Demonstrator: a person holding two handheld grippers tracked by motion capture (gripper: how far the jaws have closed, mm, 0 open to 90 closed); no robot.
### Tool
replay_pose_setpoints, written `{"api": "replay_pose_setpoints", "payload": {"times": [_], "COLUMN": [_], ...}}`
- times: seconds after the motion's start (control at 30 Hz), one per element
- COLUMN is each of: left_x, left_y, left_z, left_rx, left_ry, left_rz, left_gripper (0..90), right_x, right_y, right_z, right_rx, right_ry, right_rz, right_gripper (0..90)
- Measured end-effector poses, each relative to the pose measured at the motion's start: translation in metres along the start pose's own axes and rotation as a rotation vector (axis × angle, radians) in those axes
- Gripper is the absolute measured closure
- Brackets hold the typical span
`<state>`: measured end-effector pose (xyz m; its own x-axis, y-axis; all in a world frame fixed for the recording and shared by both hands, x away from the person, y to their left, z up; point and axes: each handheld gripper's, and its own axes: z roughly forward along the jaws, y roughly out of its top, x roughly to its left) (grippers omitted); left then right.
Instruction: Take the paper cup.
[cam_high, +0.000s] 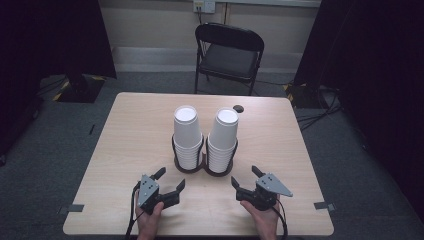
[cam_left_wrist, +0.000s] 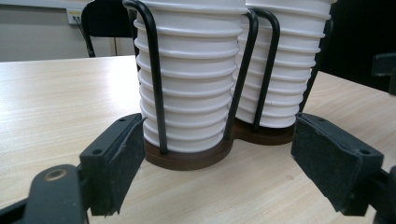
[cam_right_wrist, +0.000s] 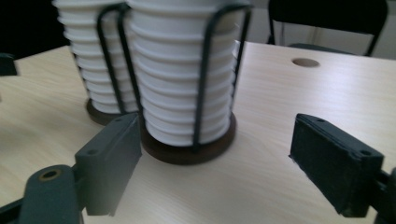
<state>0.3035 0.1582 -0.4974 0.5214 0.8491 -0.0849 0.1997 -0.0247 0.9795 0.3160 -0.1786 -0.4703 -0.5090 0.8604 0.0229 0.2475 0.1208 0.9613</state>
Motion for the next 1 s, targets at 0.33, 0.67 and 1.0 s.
{"api": "replay_pose_setpoints", "payload": {"times": [0.33, 0.67, 1.0], "left_x": [0.0, 0.0, 0.0], "left_y": [0.0, 0.0, 0.0], "left_z": [0.0, 0.0, 0.0], "left_rx": [0.001, -0.005, 0.002], "left_ry": [-0.006, 0.002, 0.003], "left_rz": [-0.003, 0.001, 0.005], "left_gripper": [17.5, 17.5, 17.6], "right_x": [-0.004, -0.011, -0.014], "right_y": [0.03, 0.059, 0.09], "right_z": [-0.002, 0.005, 0.018], "right_rx": [-0.08, -0.077, -0.091], "right_ry": [0.07, 0.109, 0.123], "right_rz": [0.05, 0.052, 0.05], "right_gripper": [26.2, 25.3, 16.7]}}
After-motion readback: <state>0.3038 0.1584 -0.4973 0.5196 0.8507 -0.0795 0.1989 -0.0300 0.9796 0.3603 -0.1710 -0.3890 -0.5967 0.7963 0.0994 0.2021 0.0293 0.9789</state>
